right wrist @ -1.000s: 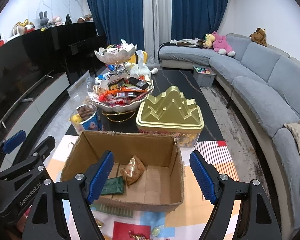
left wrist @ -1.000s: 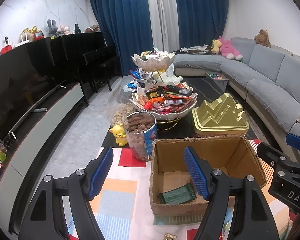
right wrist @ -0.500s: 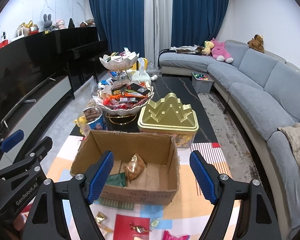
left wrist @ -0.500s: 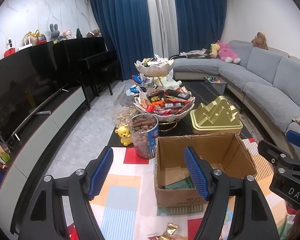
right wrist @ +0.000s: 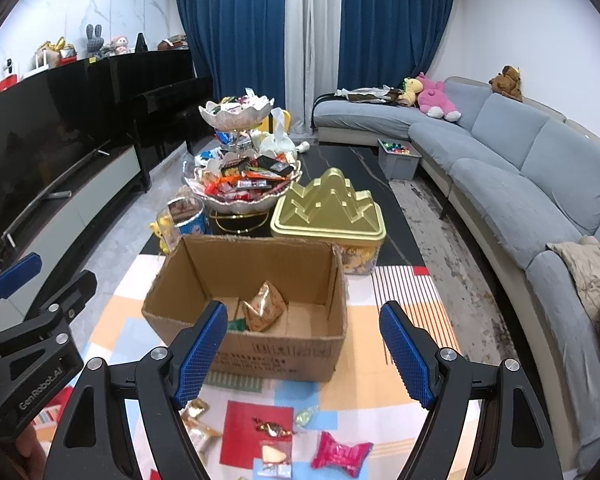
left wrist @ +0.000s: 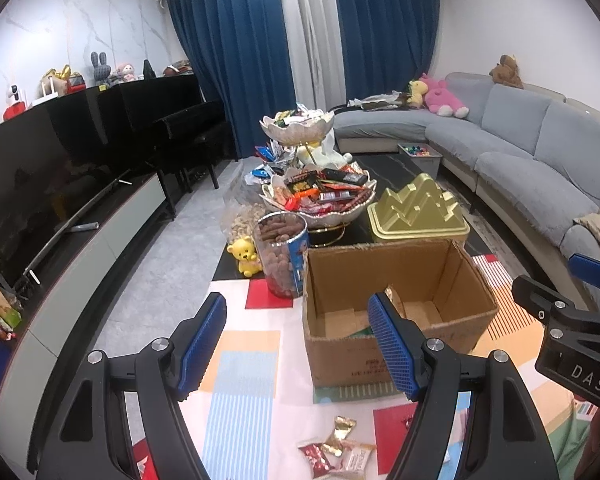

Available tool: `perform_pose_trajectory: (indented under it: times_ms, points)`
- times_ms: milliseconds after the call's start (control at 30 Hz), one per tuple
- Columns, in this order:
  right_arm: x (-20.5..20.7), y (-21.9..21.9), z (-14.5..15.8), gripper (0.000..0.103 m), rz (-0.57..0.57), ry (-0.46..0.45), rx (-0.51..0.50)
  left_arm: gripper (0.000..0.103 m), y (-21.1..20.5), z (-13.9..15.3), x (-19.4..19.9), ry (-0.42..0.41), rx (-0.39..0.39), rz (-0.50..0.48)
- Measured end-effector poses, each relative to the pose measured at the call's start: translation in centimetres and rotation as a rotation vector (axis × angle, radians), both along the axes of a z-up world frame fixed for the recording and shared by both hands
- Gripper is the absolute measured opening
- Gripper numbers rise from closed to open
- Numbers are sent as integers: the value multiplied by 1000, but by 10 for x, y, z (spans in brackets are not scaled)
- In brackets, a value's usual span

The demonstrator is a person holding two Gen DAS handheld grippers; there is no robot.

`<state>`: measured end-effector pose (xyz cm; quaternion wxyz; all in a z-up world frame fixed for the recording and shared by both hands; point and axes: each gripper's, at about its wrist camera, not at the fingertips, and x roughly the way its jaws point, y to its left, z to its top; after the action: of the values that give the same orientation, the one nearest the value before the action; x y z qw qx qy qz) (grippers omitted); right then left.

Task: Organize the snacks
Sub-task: 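Withdraw both tools from the box back toward the remaining snacks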

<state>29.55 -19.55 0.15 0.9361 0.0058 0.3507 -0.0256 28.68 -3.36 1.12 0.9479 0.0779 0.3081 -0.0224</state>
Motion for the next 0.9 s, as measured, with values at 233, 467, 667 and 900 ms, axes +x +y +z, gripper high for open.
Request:
perform_pose_trajectory:
  times_ms: [233, 467, 667, 900]
  points:
    - [-13, 1, -14, 79, 6, 33, -9, 73, -1, -17, -15, 32, 18, -25]
    - [-28, 0, -30, 79, 10, 66, -8, 73, -3, -34, -29, 68, 25, -47]
    - [-39, 0, -41, 79, 4, 90, -5, 73, -3, -49, -39, 108, 36, -91]
    - [-52, 10, -58, 79, 12, 138, -52, 73, -4, -69, -44, 174, 80, -158]
